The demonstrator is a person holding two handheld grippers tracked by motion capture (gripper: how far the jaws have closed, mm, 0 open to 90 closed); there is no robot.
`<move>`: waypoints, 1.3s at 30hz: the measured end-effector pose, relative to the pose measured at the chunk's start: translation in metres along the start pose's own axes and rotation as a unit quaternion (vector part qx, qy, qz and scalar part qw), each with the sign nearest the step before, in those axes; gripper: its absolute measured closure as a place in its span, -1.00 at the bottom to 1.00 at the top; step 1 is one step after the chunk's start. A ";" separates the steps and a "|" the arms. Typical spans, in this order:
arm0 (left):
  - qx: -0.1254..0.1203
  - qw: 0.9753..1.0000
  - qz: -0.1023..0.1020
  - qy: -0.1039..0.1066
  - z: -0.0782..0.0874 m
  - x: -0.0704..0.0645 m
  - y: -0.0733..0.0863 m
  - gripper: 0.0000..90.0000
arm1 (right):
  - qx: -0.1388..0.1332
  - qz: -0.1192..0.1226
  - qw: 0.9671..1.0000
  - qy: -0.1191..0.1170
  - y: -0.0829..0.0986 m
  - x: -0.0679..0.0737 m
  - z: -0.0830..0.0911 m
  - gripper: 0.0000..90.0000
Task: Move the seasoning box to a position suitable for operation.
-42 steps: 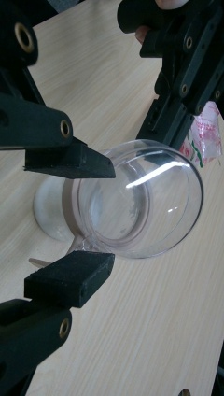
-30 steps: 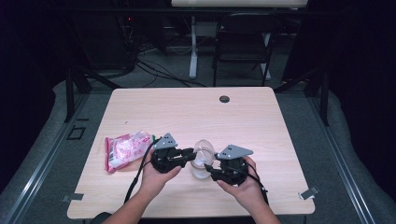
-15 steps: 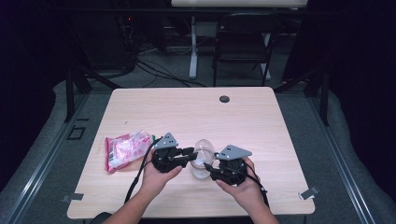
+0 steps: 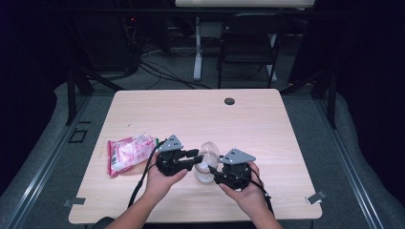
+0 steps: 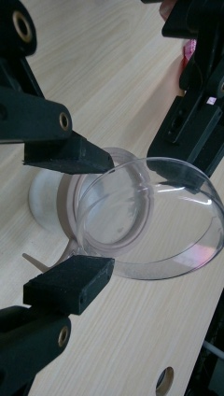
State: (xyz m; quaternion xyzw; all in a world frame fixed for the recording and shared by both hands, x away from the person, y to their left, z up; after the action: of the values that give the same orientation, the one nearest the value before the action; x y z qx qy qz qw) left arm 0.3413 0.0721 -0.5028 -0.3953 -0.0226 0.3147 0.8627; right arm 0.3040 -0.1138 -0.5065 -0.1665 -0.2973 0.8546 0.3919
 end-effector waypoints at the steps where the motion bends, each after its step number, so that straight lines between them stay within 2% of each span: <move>1: 0.000 1.000 -0.003 -0.002 0.000 0.000 0.000 0.44 | 0.001 0.000 1.000 0.003 0.000 0.000 -0.001 0.03; 9: -0.003 1.000 0.000 -0.010 -0.002 0.001 -0.001 0.31 | -0.005 -0.004 1.000 0.000 0.000 -0.001 -0.001 0.04; 15: 0.007 0.999 -0.005 -0.031 -0.004 0.007 0.002 0.26 | -0.009 -0.009 1.000 -0.004 0.001 -0.003 0.000 0.06; 16: 0.004 0.999 -0.001 -0.033 -0.005 0.007 0.003 0.24 | -0.009 -0.010 1.000 -0.006 0.001 -0.003 0.001 0.07; 19: 0.014 0.999 -0.004 -0.043 -0.008 0.011 0.005 0.23 | -0.011 -0.011 1.000 -0.006 0.001 -0.004 0.001 0.08; 24: 0.026 0.997 -0.020 -0.069 -0.012 0.014 0.007 0.21 | -0.012 -0.013 1.000 -0.008 0.001 -0.005 0.002 0.10; 30: 0.030 0.997 -0.004 -0.067 -0.016 0.019 0.011 0.23 | -0.016 -0.021 1.000 -0.013 0.002 -0.008 0.003 0.13; 34: 0.033 0.998 0.008 -0.056 -0.019 0.022 0.014 0.27 | -0.019 -0.025 0.999 -0.013 0.002 -0.009 0.004 0.15; 39: 0.032 0.998 0.008 -0.047 -0.023 0.021 0.016 0.31 | -0.020 -0.026 0.999 -0.013 0.003 -0.009 0.004 0.17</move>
State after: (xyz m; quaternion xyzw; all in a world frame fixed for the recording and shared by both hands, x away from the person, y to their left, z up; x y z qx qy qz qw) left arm 0.3565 0.0760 -0.5339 -0.3523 -0.0503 0.3402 0.8704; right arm 0.3061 -0.1242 -0.5045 -0.1555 -0.3234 0.8399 0.4071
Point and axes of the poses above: each handheld gripper's, and its own axes: z roughly backward along the jaws, y roughly out of its underside, x roughly to its left, the point moved 3 cm from there along -z, roughly forward along the jaws, and after that the axes turned 15 degrees about x, right-handed, at the moved point
